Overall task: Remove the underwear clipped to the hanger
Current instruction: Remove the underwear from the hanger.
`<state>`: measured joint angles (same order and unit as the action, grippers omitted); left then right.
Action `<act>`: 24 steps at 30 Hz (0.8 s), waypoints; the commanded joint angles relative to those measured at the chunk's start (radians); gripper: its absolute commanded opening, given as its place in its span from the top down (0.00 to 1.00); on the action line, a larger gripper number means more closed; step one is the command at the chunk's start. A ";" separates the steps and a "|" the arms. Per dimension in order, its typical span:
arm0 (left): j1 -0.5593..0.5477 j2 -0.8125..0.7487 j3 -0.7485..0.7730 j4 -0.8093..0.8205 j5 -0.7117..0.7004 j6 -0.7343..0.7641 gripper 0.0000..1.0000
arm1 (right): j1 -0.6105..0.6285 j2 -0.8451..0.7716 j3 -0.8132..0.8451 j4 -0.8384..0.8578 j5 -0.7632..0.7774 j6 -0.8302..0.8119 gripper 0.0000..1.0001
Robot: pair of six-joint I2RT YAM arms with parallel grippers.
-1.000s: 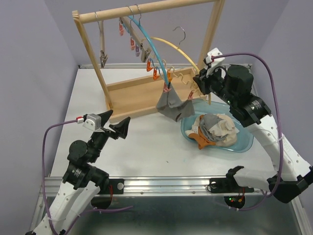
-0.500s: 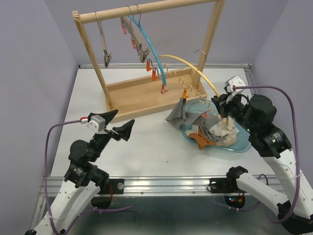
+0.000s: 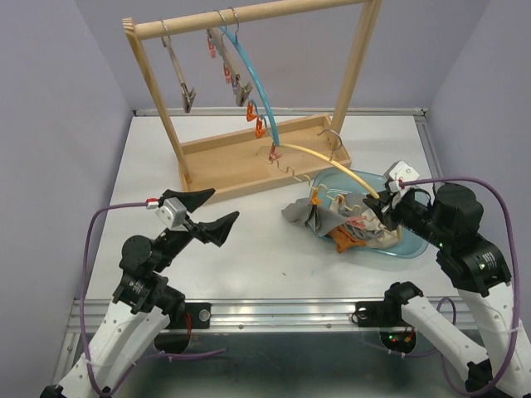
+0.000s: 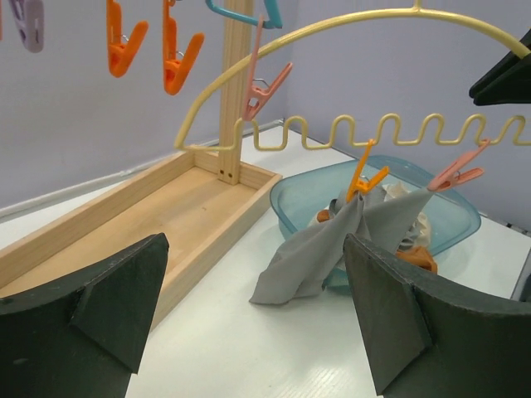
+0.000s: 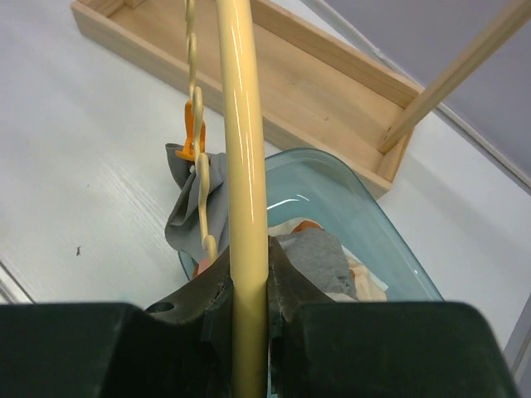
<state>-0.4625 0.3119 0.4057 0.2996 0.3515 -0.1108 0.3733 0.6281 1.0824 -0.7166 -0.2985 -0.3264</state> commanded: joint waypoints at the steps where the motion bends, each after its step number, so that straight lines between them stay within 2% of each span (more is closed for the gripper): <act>1: 0.008 0.006 0.001 0.079 0.075 -0.041 0.02 | -0.008 -0.001 -0.004 0.005 -0.126 -0.042 0.99; 14: 0.008 0.010 -0.021 0.082 0.136 -0.234 0.08 | -0.007 0.130 0.031 -0.001 -0.361 -0.020 0.99; 24: -0.007 0.076 -0.031 0.078 0.109 -0.286 0.11 | -0.007 0.257 0.109 0.009 -0.432 0.003 1.00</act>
<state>-0.4637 0.3752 0.3832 0.3248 0.4675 -0.3660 0.3725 0.8780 1.0904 -0.7773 -0.6594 -0.3466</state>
